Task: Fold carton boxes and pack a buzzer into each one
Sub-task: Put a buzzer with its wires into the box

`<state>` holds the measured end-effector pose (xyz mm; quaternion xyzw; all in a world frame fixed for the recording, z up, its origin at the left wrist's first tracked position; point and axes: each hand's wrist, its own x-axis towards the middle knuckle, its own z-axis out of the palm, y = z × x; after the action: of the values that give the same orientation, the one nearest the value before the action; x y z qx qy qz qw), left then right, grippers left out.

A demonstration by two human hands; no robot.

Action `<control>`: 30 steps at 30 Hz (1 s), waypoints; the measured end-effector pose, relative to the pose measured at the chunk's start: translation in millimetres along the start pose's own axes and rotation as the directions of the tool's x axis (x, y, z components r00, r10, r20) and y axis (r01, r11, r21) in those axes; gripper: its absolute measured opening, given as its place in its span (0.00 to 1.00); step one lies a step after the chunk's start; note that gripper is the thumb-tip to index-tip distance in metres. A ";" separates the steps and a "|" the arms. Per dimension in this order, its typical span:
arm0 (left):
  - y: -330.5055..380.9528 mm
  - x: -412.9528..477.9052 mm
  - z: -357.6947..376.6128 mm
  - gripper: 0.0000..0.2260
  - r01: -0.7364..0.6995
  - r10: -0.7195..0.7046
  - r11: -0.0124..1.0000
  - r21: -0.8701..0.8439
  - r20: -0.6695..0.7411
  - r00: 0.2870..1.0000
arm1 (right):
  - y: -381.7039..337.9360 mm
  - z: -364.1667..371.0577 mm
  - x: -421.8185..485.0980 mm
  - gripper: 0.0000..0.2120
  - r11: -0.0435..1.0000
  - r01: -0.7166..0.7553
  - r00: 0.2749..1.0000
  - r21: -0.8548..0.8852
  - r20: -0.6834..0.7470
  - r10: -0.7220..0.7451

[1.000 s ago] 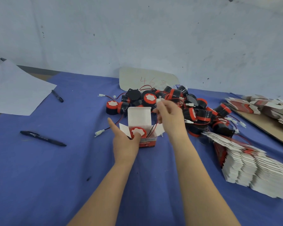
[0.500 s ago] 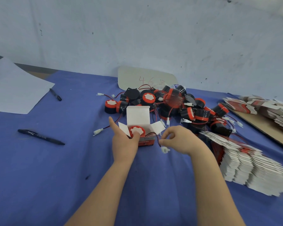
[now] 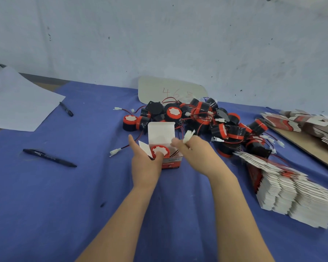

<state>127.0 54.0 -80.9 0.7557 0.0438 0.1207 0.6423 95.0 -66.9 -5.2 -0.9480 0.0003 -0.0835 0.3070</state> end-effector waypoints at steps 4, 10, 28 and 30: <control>0.7 -0.8 0.6 0.40 -0.019 0.019 1.000 0.013 0.003 1.000 | -1.8 9.4 10.3 0.21 0.961 -0.033 0.975 0.274 -0.201 0.091; 0.7 -2.5 -0.1 0.40 -0.057 0.058 0.997 0.052 -0.004 0.998 | 6.7 19.7 11.6 0.03 0.804 0.033 0.964 0.594 -0.231 0.131; -2.7 -1.6 0.4 0.40 -0.089 0.091 0.992 0.092 -0.022 0.996 | 24.6 20.6 12.9 0.08 0.865 -0.122 0.926 0.487 -0.257 0.275; -2.3 -1.8 0.4 0.40 -0.090 0.092 0.992 0.087 -0.021 0.996 | 26.8 17.8 10.5 0.11 0.777 -0.092 0.948 0.623 -0.185 0.261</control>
<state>125.5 53.6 -83.4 0.7822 0.0223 0.1572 0.6025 109.5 -78.7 -33.4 -0.7754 0.1036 -0.1736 0.5983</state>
